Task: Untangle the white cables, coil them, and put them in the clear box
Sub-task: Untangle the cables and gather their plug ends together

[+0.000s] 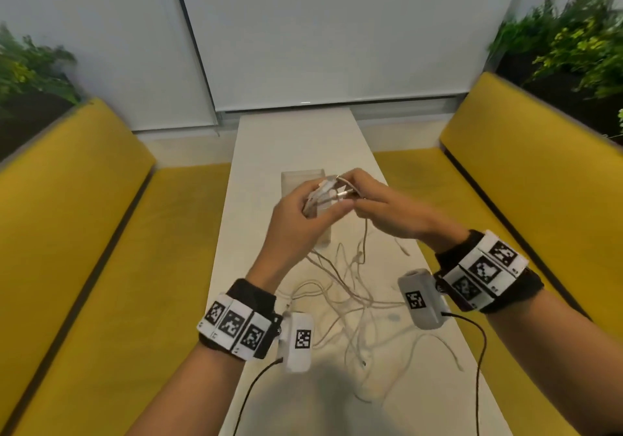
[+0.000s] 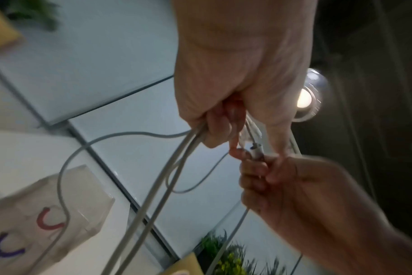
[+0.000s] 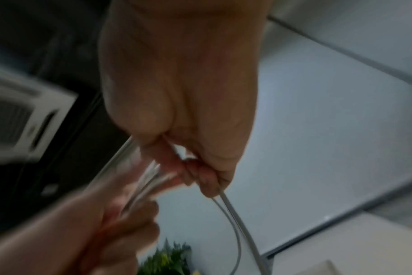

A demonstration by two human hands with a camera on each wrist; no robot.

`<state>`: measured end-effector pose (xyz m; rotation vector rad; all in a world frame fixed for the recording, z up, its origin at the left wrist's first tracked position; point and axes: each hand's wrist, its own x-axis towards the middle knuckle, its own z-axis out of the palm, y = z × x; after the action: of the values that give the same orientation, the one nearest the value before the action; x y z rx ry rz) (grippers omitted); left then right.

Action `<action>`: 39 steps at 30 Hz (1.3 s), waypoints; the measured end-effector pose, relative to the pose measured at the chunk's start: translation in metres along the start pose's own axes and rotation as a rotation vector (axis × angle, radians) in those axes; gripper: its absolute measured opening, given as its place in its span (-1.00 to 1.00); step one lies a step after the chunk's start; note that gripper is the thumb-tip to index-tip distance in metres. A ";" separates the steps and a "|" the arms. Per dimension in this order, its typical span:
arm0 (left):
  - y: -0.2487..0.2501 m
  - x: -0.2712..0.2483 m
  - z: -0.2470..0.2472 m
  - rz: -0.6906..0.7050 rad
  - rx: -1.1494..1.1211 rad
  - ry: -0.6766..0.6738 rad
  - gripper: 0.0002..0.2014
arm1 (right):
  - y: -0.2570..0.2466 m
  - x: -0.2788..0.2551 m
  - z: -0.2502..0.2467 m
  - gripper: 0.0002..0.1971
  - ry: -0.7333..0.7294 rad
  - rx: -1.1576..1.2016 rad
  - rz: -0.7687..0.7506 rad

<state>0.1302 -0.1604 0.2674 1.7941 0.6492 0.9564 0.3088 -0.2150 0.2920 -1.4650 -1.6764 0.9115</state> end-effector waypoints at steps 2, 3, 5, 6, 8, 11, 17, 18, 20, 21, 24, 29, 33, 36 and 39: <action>-0.005 0.004 -0.006 -0.006 0.027 0.021 -0.64 | -0.002 -0.003 -0.002 -0.66 -0.049 0.074 -0.039; -0.007 0.005 -0.010 -0.010 0.038 0.021 -0.65 | 0.001 -0.006 -0.002 -0.70 -0.087 0.112 -0.056; -0.007 0.005 -0.015 -0.027 0.022 -0.009 -0.71 | 0.006 -0.008 0.001 -0.77 -0.124 0.149 -0.075; -0.007 0.005 -0.015 -0.046 0.017 -0.037 -0.79 | 0.008 -0.010 0.002 -0.79 -0.121 0.162 -0.085; -0.004 0.006 -0.015 -0.101 0.038 -0.099 -0.89 | 0.011 -0.011 0.005 -0.81 -0.102 0.188 -0.100; -0.006 0.007 -0.016 -0.110 0.109 -0.077 -0.64 | 0.021 -0.011 0.006 -0.78 -0.056 0.239 -0.062; 0.011 0.012 -0.040 -0.037 -0.074 0.211 -0.60 | 0.073 -0.022 0.020 -0.58 0.019 0.164 0.132; 0.017 0.012 -0.045 -0.022 -0.124 0.255 -0.62 | 0.081 -0.025 0.022 -0.55 0.008 0.141 0.158; 0.033 0.013 -0.054 0.008 -0.290 0.350 -0.69 | 0.098 -0.029 0.023 -0.46 -0.005 0.099 0.185; 0.040 0.014 -0.058 0.025 -0.392 0.386 -0.74 | 0.107 -0.030 0.023 -0.41 -0.003 0.060 0.200; 0.060 0.017 -0.072 0.101 -0.560 0.478 -0.76 | 0.129 -0.034 0.020 -0.39 0.031 -0.087 0.254; 0.079 0.018 -0.095 0.170 -0.604 0.604 -0.63 | 0.153 -0.045 0.010 -0.37 0.014 -0.312 0.266; 0.058 0.017 -0.104 0.033 -0.281 0.514 -0.67 | 0.150 -0.041 -0.008 -0.24 0.078 -0.322 0.268; 0.042 0.008 -0.100 -0.040 -0.124 0.164 -0.69 | 0.134 -0.037 -0.028 -0.45 -0.242 -0.375 0.465; 0.040 -0.003 -0.102 -0.071 -0.216 -0.348 -0.76 | 0.119 -0.043 -0.042 -0.61 -0.664 -0.465 0.762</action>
<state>0.0439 -0.1272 0.3260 1.6779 0.3713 0.6196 0.4073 -0.2431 0.2060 -2.3919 -1.8772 1.6256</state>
